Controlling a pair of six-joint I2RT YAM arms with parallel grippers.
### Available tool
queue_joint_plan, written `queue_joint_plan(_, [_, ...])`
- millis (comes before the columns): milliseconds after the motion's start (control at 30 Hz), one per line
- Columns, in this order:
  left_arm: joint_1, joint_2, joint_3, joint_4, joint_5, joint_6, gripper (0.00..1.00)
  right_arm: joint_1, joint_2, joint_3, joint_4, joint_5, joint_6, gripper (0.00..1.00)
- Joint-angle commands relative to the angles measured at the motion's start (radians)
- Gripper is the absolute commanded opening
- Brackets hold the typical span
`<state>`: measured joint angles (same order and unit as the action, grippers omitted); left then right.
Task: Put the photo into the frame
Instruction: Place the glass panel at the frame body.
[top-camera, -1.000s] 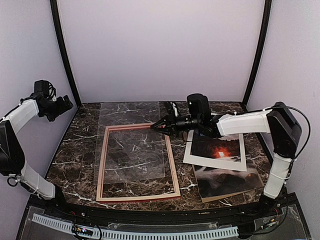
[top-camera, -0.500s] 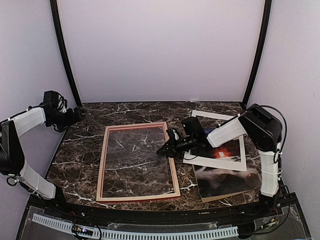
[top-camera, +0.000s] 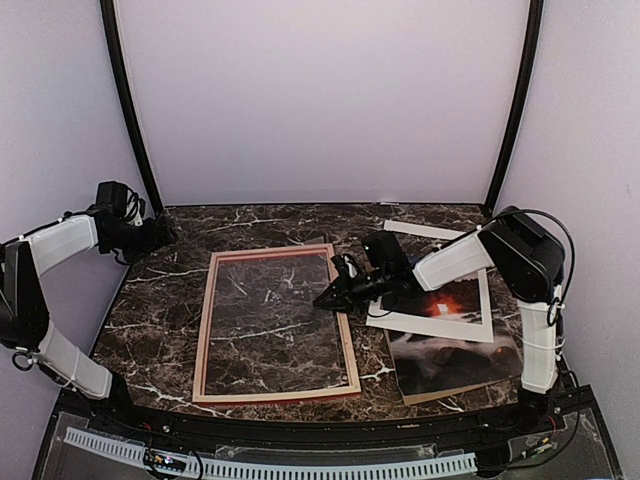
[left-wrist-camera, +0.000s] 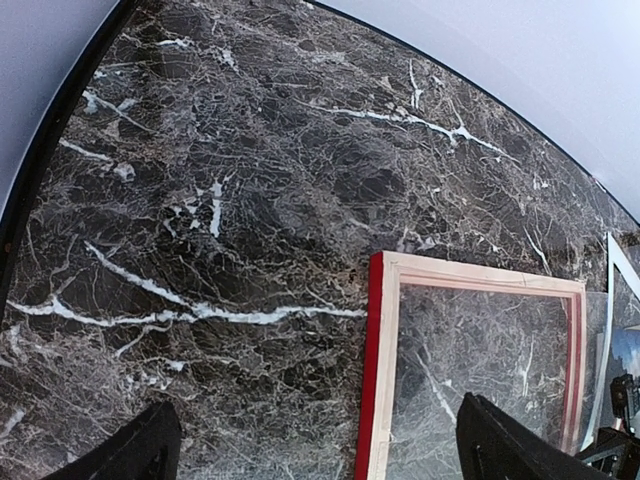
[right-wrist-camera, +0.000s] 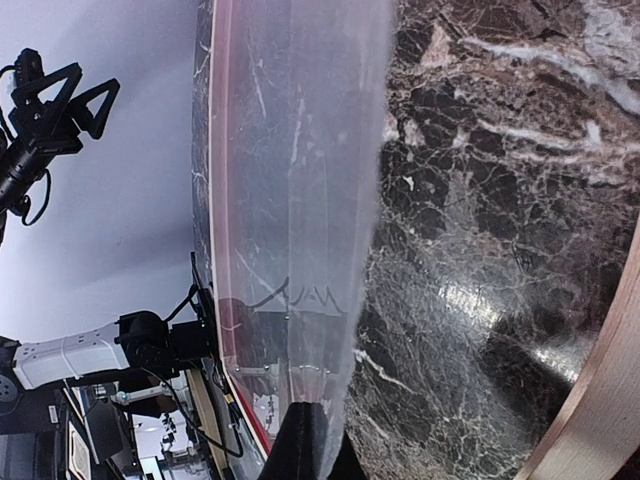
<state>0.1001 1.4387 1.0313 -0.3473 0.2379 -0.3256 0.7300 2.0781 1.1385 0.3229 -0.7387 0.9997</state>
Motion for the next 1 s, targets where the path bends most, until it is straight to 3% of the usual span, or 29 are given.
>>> queue_joint_plan(0, [-0.005, 0.0, -0.018, 0.012, -0.011, 0.005, 0.99, -0.01, 0.015, 0.046, -0.046, -0.004, -0.049, 0.0])
queue_joint_plan(967, [-0.006, 0.011, -0.014, 0.007, -0.004, 0.017, 0.99, -0.029, 0.017, 0.077, -0.114, -0.008, -0.1, 0.0])
